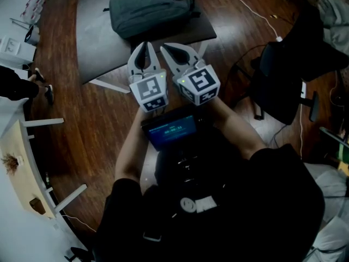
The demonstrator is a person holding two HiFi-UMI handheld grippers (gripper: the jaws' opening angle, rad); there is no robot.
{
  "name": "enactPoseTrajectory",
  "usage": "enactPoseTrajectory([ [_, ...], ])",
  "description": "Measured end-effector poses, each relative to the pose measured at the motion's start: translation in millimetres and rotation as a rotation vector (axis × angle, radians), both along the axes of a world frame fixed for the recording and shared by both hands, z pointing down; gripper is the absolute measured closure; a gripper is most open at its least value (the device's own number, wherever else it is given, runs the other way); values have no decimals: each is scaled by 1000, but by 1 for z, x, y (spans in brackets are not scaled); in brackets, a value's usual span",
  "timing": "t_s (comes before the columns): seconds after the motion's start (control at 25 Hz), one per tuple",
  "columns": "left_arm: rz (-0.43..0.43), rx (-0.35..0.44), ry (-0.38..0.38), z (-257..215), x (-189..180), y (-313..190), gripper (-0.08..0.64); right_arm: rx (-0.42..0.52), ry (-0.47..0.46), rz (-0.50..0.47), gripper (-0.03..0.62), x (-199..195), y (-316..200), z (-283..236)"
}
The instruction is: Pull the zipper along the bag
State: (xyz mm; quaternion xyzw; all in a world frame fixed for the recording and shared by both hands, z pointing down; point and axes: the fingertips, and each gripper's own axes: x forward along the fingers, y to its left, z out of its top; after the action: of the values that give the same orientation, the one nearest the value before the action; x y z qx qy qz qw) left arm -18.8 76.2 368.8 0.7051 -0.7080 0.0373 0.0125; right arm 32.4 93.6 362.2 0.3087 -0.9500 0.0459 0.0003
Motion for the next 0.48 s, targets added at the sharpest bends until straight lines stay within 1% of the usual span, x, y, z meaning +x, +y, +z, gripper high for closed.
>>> enactPoseTrajectory([
  [0.12, -5, 2, -5, -4, 16, 0, 555, 4, -9, -10, 589, 14, 1, -5],
  [0.48, -21, -16, 6, 3, 19, 4, 555, -3, -4, -25, 589, 20, 4, -2],
])
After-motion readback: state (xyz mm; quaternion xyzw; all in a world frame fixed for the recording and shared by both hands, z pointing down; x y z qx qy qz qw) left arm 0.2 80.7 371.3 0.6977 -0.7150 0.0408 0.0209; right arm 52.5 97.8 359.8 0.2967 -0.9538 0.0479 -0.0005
